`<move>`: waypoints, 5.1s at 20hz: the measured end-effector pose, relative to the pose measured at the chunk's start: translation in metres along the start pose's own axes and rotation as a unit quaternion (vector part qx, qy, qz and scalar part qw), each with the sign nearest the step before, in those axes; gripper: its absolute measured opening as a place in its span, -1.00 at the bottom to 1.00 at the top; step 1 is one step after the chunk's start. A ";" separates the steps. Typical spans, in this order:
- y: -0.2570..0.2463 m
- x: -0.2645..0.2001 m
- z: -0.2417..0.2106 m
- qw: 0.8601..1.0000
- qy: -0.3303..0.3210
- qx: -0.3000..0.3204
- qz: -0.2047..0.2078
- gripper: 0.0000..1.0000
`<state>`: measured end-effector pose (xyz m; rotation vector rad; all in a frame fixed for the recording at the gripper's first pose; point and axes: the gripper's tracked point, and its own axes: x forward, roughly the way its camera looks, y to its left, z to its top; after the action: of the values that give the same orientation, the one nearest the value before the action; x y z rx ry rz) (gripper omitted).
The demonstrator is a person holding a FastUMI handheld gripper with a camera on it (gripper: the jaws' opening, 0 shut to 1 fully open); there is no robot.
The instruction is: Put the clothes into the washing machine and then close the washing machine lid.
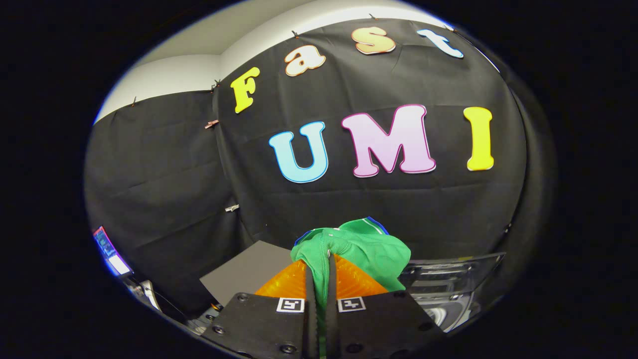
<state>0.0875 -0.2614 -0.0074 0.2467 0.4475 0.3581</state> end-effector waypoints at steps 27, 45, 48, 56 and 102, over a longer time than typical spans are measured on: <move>-0.232 0.041 -0.315 0.935 0.290 0.131 -0.155 -0.80; -0.267 0.037 -0.410 0.910 0.337 0.094 -0.223 0.31; -0.273 0.037 -0.390 0.920 0.310 0.061 -0.233 0.94; -0.195 0.038 -0.233 0.972 0.175 0.028 -0.156 0.96; -0.206 0.010 -0.184 0.959 0.114 -0.023 -0.260 0.98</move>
<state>0.0690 -0.4163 -0.2358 0.0353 0.7094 -0.1220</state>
